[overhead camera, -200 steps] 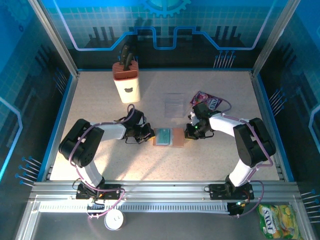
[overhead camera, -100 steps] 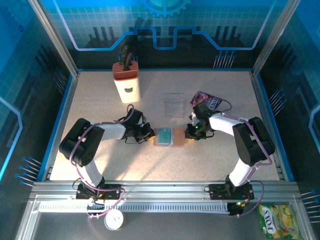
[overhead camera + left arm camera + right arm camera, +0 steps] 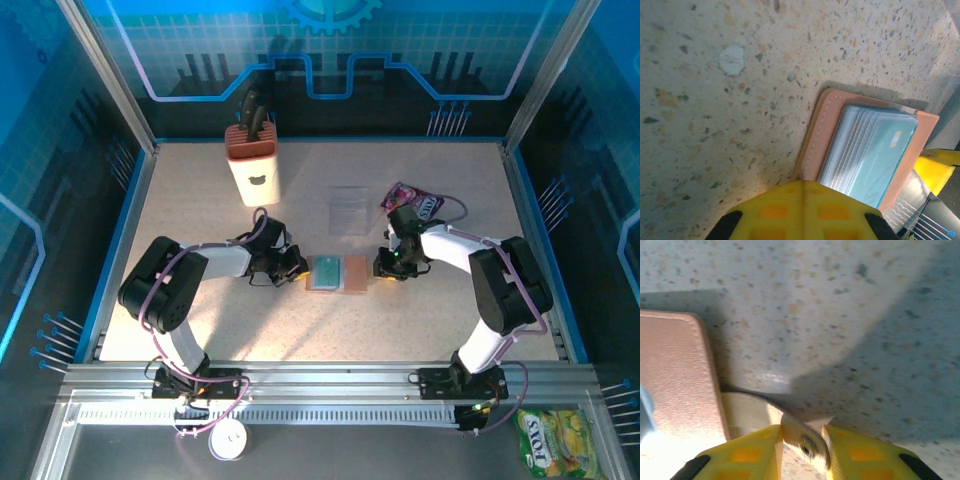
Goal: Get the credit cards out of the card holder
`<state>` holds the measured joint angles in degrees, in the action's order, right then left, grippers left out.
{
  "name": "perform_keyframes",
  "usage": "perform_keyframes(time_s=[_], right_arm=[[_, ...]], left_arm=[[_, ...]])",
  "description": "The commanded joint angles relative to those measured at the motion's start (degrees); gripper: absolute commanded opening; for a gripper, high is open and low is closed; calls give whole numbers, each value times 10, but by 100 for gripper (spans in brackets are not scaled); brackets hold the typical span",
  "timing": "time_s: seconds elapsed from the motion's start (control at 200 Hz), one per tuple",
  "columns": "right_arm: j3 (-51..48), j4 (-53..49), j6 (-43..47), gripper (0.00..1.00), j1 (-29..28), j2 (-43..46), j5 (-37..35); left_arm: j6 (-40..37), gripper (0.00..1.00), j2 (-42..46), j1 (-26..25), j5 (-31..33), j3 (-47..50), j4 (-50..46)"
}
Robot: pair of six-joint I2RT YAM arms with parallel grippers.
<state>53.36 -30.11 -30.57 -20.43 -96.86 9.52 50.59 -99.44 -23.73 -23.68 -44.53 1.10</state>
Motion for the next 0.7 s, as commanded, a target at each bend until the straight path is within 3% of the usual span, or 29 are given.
perform_keyframes(time_s=[0.0,0.695], right_arm=[[12,-60,-4,30,14,11,-63],[41,-100,17,30,5,-23,-103]], left_arm=[[-16,0,-1,7,21,-8,-55],[-22,0,-2,-4,13,-28,-71]])
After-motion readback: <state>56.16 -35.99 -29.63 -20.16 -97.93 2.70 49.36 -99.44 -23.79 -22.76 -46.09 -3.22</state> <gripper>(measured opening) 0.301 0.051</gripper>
